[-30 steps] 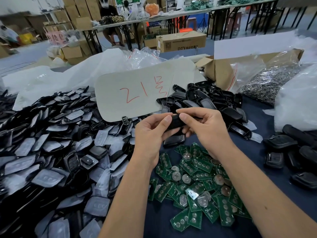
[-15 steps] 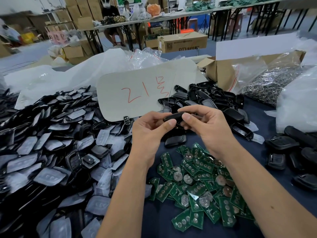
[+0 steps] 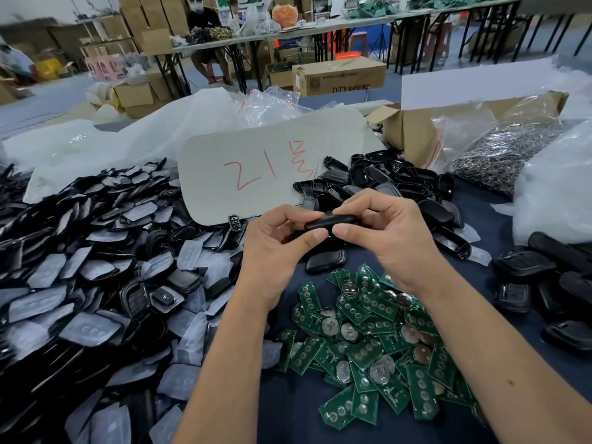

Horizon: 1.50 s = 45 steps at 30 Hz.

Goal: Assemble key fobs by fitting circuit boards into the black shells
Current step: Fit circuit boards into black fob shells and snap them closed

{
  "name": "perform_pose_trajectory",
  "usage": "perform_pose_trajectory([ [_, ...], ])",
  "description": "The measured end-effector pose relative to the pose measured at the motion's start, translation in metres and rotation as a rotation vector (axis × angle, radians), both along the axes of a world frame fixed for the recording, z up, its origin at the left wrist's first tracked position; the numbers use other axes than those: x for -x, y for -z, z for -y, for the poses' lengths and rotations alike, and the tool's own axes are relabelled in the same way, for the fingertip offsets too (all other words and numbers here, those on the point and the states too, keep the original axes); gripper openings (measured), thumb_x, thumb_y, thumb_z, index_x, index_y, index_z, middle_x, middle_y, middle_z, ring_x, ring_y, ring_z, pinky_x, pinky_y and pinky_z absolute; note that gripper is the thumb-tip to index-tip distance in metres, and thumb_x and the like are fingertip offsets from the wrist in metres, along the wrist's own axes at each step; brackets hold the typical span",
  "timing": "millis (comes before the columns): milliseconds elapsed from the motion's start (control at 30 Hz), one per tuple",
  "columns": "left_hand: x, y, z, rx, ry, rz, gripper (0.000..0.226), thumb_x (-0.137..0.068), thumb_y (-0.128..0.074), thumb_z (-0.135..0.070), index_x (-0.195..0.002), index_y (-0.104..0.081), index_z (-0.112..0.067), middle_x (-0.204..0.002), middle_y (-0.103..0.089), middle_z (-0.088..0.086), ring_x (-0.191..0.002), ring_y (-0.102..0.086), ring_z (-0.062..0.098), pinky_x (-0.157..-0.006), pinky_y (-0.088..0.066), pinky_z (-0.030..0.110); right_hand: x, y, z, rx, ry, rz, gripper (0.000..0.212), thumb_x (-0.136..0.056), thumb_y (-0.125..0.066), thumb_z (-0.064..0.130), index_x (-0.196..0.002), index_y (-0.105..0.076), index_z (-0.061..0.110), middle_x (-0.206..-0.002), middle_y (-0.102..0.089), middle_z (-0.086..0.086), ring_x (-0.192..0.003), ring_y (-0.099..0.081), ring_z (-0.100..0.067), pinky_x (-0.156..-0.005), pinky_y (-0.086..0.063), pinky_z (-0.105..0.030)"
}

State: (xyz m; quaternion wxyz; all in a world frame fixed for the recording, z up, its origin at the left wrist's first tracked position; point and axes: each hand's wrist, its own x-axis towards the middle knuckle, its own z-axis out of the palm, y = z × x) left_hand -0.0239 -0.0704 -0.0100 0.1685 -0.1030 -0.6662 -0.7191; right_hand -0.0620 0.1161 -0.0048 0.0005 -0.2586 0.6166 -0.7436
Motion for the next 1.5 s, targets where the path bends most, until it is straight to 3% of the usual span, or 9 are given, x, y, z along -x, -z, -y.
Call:
perform_pose_trajectory([
  [200,0.002,0.008,0.004,0.258,-0.104,0.023,0.021,-0.076,-0.088,0.001,-0.085,-0.072,-0.009,-0.105,-0.078,-0.002,-0.104,-0.074,0.015,-0.09,-0.061,0.036,0.0,0.003,0.004,-0.181,0.065,-0.11,0.024,-0.077,-0.083,-0.013,-0.095,-0.076,0.003,-0.103,-0.069,-0.015,-0.095,-0.07,-0.029,-0.086,-0.059,-0.039],
  [300,0.0,0.007,0.001,0.29,-0.131,0.073,0.019,-0.079,-0.088,-0.009,-0.083,-0.07,-0.013,-0.096,-0.079,-0.003,-0.092,-0.076,0.018,-0.085,-0.062,0.035,0.001,0.004,0.0,-0.207,0.059,-0.043,0.025,-0.084,-0.082,0.006,-0.106,-0.078,0.018,-0.1,-0.076,-0.008,-0.091,-0.073,-0.028,-0.084,-0.061,-0.038],
  [400,0.0,0.005,-0.009,0.195,-0.176,0.13,0.019,-0.081,-0.087,-0.013,-0.084,-0.068,-0.01,-0.086,-0.078,0.006,-0.083,-0.076,0.029,-0.079,-0.064,0.051,0.003,0.005,0.004,-0.099,0.162,0.121,0.029,-0.087,-0.082,0.022,-0.115,-0.073,0.021,-0.099,-0.076,-0.003,-0.079,-0.069,-0.015,-0.076,-0.057,-0.026],
  [533,0.0,0.004,-0.027,0.282,-0.231,0.148,0.029,-0.076,-0.091,-0.011,-0.079,-0.062,-0.013,-0.092,-0.078,-0.005,-0.085,-0.076,0.016,-0.08,-0.064,0.045,0.004,0.01,0.01,-0.111,0.194,0.288,0.03,-0.083,-0.086,0.028,-0.105,-0.075,0.011,-0.096,-0.078,-0.012,-0.078,-0.072,-0.021,-0.078,-0.062,-0.04],
  [667,0.0,0.007,-0.025,0.342,-0.166,0.212,0.033,-0.071,-0.094,-0.02,-0.079,-0.063,-0.014,-0.087,-0.077,0.006,-0.085,-0.076,0.028,-0.08,-0.061,0.055,0.001,0.006,0.004,-0.143,0.144,0.315,0.037,-0.068,-0.088,0.04,-0.096,-0.082,0.016,-0.094,-0.079,-0.012,-0.084,-0.075,-0.025,-0.078,-0.063,-0.04],
  [1000,-0.002,0.008,-0.012,0.068,0.04,0.41,0.053,-0.076,-0.089,-0.004,-0.116,-0.059,-0.02,-0.101,-0.08,0.011,-0.095,-0.078,0.028,-0.085,-0.062,0.042,0.004,0.004,-0.004,-0.171,-0.007,0.462,0.044,-0.061,-0.091,0.036,-0.097,-0.082,0.013,-0.085,-0.074,-0.006,-0.068,-0.062,-0.017,-0.06,-0.055,-0.021],
  [1133,-0.003,0.002,-0.016,-0.066,0.058,0.459,0.044,-0.091,-0.071,0.009,-0.126,-0.06,-0.014,-0.101,-0.076,0.02,-0.095,-0.077,0.033,-0.086,-0.063,0.045,0.004,0.003,-0.004,-0.14,-0.03,0.522,0.037,-0.071,-0.085,0.032,-0.1,-0.082,0.008,-0.087,-0.074,-0.009,-0.071,-0.064,-0.014,-0.056,-0.052,-0.02],
  [1300,-0.004,-0.007,-0.013,-0.361,0.113,0.51,0.039,-0.097,-0.045,0.02,-0.129,-0.057,0.001,-0.112,-0.073,0.031,-0.1,-0.075,0.042,-0.091,-0.062,0.045,0.007,-0.002,-0.012,0.124,-0.146,0.74,0.04,-0.08,-0.078,0.033,-0.105,-0.075,0.003,-0.098,-0.076,-0.013,-0.071,-0.067,-0.014,-0.054,-0.052,-0.016],
  [1500,-0.004,-0.006,-0.013,-0.27,0.008,0.536,0.035,-0.097,-0.051,0.017,-0.122,-0.067,-0.003,-0.121,-0.066,0.033,-0.095,-0.076,0.042,-0.087,-0.064,0.044,0.009,0.0,-0.013,0.201,-0.125,0.835,0.036,-0.078,-0.078,0.036,-0.096,-0.082,0.006,-0.09,-0.072,-0.007,-0.064,-0.058,-0.01,-0.05,-0.05,-0.015],
])
